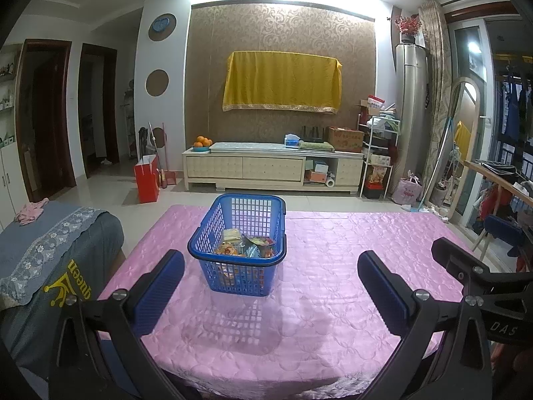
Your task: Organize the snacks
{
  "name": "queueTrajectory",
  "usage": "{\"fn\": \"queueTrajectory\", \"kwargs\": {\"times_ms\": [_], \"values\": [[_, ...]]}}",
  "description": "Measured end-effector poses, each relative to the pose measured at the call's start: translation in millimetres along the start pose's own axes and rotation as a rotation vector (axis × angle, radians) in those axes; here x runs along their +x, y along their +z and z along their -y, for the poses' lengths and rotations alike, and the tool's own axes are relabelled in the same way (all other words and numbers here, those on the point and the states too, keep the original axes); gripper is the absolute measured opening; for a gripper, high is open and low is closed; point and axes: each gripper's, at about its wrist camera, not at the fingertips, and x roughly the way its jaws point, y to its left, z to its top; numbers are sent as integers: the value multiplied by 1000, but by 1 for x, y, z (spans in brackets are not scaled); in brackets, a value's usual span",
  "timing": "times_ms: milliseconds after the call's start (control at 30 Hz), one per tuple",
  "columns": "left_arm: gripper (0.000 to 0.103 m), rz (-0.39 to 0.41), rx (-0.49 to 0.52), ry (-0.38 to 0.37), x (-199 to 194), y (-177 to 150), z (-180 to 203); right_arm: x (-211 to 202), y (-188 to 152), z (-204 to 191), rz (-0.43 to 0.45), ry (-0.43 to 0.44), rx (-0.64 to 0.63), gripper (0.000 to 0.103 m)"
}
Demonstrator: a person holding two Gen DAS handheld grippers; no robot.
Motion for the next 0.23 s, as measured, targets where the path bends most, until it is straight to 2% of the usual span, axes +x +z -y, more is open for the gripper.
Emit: {"fn": "queueTrajectory", "kwargs": {"times_ms": [233], "values": [[103,-4,5,9,-1,0,2,0,-1,1,-4,12,1,103]]}}
